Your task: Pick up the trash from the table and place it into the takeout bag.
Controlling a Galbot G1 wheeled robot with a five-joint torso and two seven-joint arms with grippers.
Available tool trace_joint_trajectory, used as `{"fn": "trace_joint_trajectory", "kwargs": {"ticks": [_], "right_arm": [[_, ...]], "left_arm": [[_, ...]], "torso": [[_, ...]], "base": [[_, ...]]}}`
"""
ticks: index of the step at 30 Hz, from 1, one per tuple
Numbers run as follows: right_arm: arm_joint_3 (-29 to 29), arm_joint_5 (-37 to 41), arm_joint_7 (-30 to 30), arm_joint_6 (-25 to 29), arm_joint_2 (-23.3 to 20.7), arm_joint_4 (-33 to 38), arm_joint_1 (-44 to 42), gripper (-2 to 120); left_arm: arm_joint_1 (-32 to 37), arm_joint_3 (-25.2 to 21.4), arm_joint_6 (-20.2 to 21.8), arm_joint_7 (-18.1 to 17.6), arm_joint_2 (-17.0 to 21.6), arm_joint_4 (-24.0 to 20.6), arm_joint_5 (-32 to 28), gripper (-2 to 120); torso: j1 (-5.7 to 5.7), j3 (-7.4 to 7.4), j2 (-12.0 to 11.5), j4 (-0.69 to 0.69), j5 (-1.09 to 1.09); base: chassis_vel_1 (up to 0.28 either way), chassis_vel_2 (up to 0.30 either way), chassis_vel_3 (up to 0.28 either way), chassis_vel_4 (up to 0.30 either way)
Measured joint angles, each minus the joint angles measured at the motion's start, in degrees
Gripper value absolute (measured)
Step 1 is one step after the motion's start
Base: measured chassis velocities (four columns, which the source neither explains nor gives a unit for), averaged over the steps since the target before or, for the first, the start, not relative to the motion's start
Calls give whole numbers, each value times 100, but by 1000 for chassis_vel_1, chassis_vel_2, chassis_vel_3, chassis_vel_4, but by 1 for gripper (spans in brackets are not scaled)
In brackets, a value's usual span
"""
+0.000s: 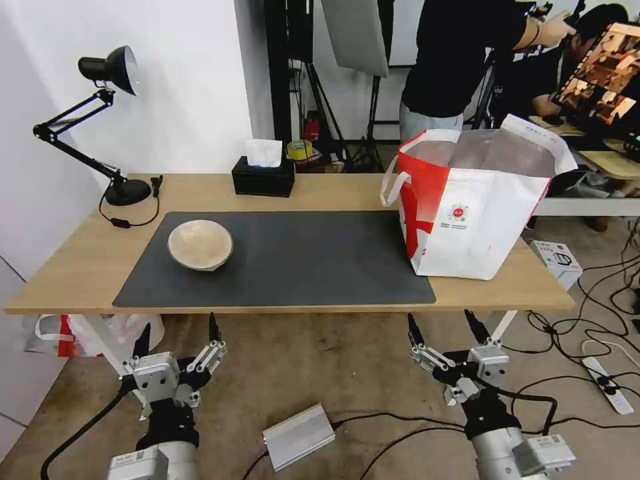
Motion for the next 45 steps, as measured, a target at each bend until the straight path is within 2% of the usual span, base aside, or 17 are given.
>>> {"fn": "trace_joint_trajectory", "kwargs": {"ticks": [5, 15, 18, 19, 21, 22, 23, 24, 28, 29, 33, 35, 37, 39, 40, 43, 45], "right_arm": [[2, 2, 0, 1, -2, 0, 2, 100], [2, 3, -2, 4, -1, 0, 3, 100], [2, 3, -3, 5, -2, 0, 3, 100], [2, 3, -3, 6, -2, 0, 4, 100], [2, 3, -3, 6, -2, 0, 4, 100], [2, 4, -4, 7, -2, 0, 4, 100], [2, 3, -4, 7, -2, 0, 4, 100], [2, 3, -4, 7, -2, 0, 4, 100], [2, 4, -4, 9, -2, 0, 4, 100], [2, 4, -4, 9, -2, 0, 4, 100], [2, 4, -4, 9, -2, 1, 4, 100], [2, 4, -4, 9, -2, 1, 4, 100], [2, 3, -4, 9, -2, 1, 4, 100], [2, 4, -4, 9, -2, 1, 4, 100], [2, 4, -4, 9, -2, 1, 4, 100], [2, 4, -4, 9, -2, 1, 4, 100], [2, 4, -4, 9, -2, 1, 4, 100]], "left_arm": [[-111, -111, -59, -64, 48, 0, -243, 100], [-544, -282, -9, -308, 246, 0, -1406, 100], [-749, -470, 161, -342, 399, 0, -2064, 100], [-852, -587, 239, -346, 489, 0, -2473, 100], [-872, -608, 255, -349, 506, 0, -2564, 100], [-985, -716, 343, -392, 598, 0, -3037, 100], [-1033, -749, 386, -429, 641, 0, -3240, 100], [-1033, -749, 386, -429, 641, 0, -3240, 100], [-1227, -864, 482, -538, 841, 0, -4034, 100], [-1227, -864, 482, -538, 841, 0, -4034, 100], [-1685, -1081, 758, -909, 1151, 1, -5273, 100], [-1762, -1111, 798, -981, 1188, 0, -5442, 100], [-2093, -1288, 972, -1355, 1410, 0, -6284, 100], [-2158, -1335, 998, -1425, 1472, 0, -6478, 100], [-2264, -1426, 1026, -1543, 1595, 0, -6900, 100], [-2427, -1591, 1063, -1810, 1780, 0, -7561, 100], [-2455, -1625, 1068, -1862, 1811, 0, -7664, 100]], "torso": [[0, 0, 0, 0, 0], [1, 0, 0, 0, 0], [1, 0, 0, 1, 0], [0, 0, 0, 0, 0], [1, 0, 0, 0, 0], [1, 0, 0, 0, 0], [1, 0, 0, 0, 0], [1, 0, 0, 0, 0], [0, 0, 0, 0, 0], [0, 0, 0, 0, 0], [0, 0, 0, 1, 0], [0, 0, 0, 0, 0], [1, 1, 0, -1, 0], [1, 1, 0, -1, 0], [1, 0, 0, 0, 0], [1, 1, 0, 0, -1], [0, 1, 0, 0, 0]], "base": [[0, 0, 0, 0], [0, 0, 0, 0], [0, 0, 0, 0], [0, 0, 0, 0], [0, 0, 0, 0], [0, 0, 0, 0], [0, 0, 0, 0], [0, 0, 0, 0], [0, 0, 0, 0], [0, 0, 0, 0], [0, 0, 0, 0], [0, 0, 0, 0], [0, 0, 0, 0], [0, 0, 0, 0], [0, 0, 0, 0], [0, 0, 0, 0], [0, 0, 0, 0]]}}
